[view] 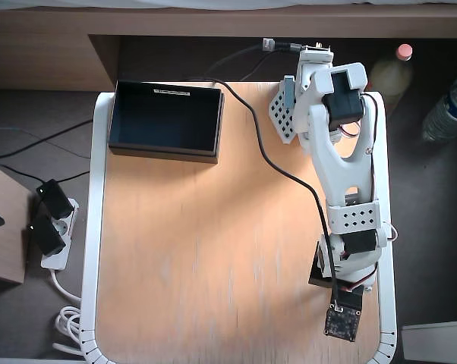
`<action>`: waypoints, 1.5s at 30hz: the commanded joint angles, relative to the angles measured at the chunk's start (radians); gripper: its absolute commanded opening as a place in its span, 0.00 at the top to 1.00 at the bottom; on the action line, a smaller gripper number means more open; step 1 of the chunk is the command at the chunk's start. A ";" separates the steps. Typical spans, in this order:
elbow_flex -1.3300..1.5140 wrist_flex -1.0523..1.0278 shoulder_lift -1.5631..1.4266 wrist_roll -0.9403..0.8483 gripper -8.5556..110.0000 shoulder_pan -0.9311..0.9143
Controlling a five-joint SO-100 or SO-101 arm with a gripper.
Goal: Grasp a lego block and put it in the bin.
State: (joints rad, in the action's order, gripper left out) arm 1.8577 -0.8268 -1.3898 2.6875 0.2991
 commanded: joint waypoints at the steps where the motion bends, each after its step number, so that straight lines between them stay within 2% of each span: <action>1: -0.100 -0.008 -0.041 0.023 0.93 -0.029; 16: -0.101 -0.121 -0.293 0.147 0.93 -0.308; 26: -0.103 -0.336 -0.479 0.221 0.93 -0.528; 31: -0.104 -0.400 -0.541 0.255 0.93 -0.687; 45: -0.161 -0.402 -0.560 0.385 0.93 -1.224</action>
State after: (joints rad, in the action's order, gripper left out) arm 1.8484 -1.2164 -1.8653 3.0419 -0.8161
